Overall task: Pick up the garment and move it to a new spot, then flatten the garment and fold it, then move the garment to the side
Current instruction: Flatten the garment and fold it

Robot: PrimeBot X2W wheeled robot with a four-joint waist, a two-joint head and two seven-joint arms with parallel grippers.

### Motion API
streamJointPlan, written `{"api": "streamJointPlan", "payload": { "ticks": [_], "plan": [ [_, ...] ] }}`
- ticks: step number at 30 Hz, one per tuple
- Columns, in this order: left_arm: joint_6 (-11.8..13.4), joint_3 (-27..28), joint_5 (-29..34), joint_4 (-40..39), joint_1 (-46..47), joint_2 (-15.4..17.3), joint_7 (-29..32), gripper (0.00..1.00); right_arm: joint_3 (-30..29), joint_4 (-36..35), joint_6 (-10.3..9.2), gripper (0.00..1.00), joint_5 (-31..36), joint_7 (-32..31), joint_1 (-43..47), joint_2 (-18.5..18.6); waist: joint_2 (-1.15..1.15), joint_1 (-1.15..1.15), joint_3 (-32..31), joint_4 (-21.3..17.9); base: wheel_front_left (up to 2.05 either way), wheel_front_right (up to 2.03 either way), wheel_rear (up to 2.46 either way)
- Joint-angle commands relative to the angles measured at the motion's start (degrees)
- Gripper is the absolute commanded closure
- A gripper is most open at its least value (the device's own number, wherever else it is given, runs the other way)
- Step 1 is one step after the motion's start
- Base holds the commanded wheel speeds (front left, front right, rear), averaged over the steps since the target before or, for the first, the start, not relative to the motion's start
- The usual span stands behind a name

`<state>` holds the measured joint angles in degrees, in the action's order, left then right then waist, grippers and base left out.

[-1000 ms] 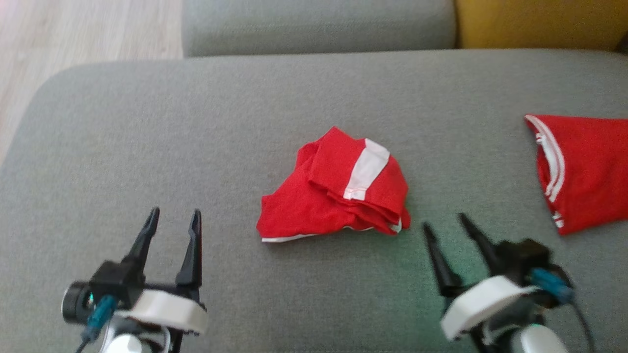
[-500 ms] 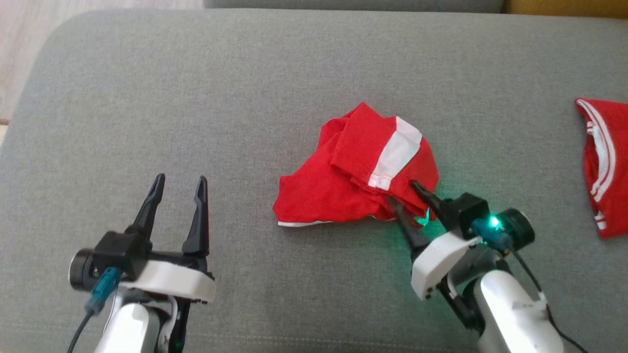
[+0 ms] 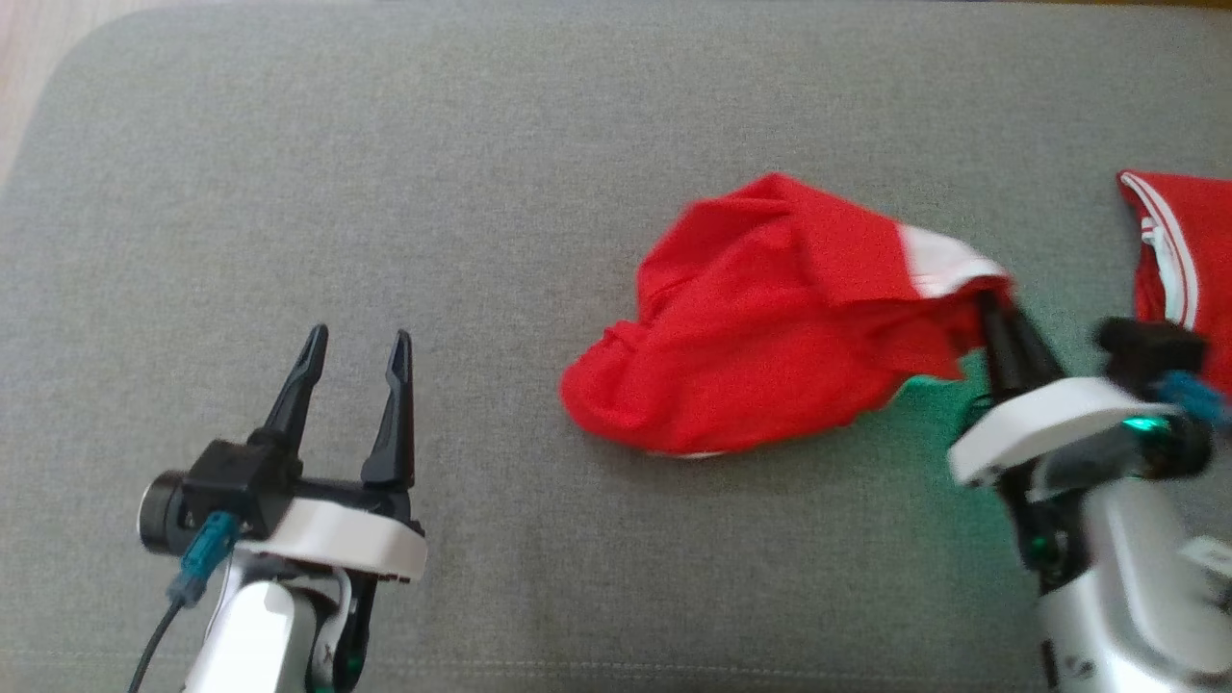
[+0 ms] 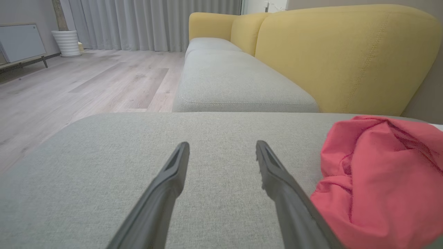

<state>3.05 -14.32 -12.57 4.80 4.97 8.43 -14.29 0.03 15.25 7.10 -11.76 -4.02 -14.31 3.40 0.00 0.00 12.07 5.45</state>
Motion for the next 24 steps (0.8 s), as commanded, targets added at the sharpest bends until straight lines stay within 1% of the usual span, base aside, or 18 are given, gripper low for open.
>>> {"api": "streamJointPlan", "payload": {
  "ticks": [1,5,7,8,9,10,13,16,20,22,24],
  "plan": [
    [-0.18,2.08,0.68,-2.18,2.83,0.32,-0.7,0.0,-0.75,-0.46,0.39,1.0,-2.88,0.37,-2.6,-0.44,0.0,0.0,0.29,-0.01,0.0,0.0,0.0],
    [-0.52,2.23,0.98,-2.12,3.16,0.07,-0.7,0.0,-5.22,6.03,0.39,1.0,-10.18,0.67,-3.55,-0.49,0.0,0.0,0.89,0.03,0.0,0.0,0.0],
    [-0.68,2.37,1.07,-2.06,3.28,-0.07,-0.7,0.0,-6.97,9.79,0.39,1.0,-10.31,1.42,-3.92,-0.5,0.0,0.0,1.12,0.01,0.0,0.0,0.0],
    [-0.77,2.42,1.13,-2.03,3.33,-0.14,-0.7,0.0,-7.62,11.64,0.39,0.77,-10.42,1.66,-4.14,-0.5,0.0,0.0,1.19,0.03,0.0,0.0,0.0],
    [-0.86,2.48,1.18,-1.99,3.35,-0.2,-0.7,0.0,-7.9,13.29,0.39,0.46,-10.89,1.85,-4.4,-0.51,0.0,0.0,1.25,0.01,0.0,0.0,0.0],
    [-0.93,2.54,1.26,-1.96,3.35,-0.24,-0.7,0.0,-7.86,14.5,0.39,0.0,-10.97,2.25,-4.65,-0.51,0.0,0.0,1.25,-0.02,0.0,0.0,0.0],
    [-1.07,2.87,1.46,-1.84,3.13,-0.28,-0.7,0.0,-6.82,16.02,0.39,0.0,-11.11,4.09,-5.03,-0.51,0.0,0.0,0.91,-0.28,0.0,0.0,0.0],
    [-1.09,3.2,1.66,-1.72,2.61,-0.29,-0.71,0.0,-4.87,14.39,0.39,0.0,-10.82,6.23,-4.3,-0.51,0.0,0.0,0.02,-0.7,0.0,0.0,0.0],
    [-1.04,3.75,1.83,-1.57,1.71,-0.05,-0.71,0.0,-1.78,8.51,0.39,0.0,-9.85,7.63,-1.4,0.79,0.0,0.0,-1.49,-1.55,0.0,0.0,0.0],
    [-0.91,3.93,2.18,-1.61,1.16,0.25,-0.71,0.0,-0.42,4.77,0.39,0.0,-7.64,7.94,0.34,2.26,0.0,0.0,-2.32,-2.1,0.0,0.0,0.0],
    [-0.77,4.06,2.3,-1.67,0.56,0.33,-0.71,0.0,0.42,1.18,0.39,0.0,-6.68,7.58,2.0,2.62,0.0,0.0,-3.11,-2.58,0.0,0.0,0.0]
  ]
}}
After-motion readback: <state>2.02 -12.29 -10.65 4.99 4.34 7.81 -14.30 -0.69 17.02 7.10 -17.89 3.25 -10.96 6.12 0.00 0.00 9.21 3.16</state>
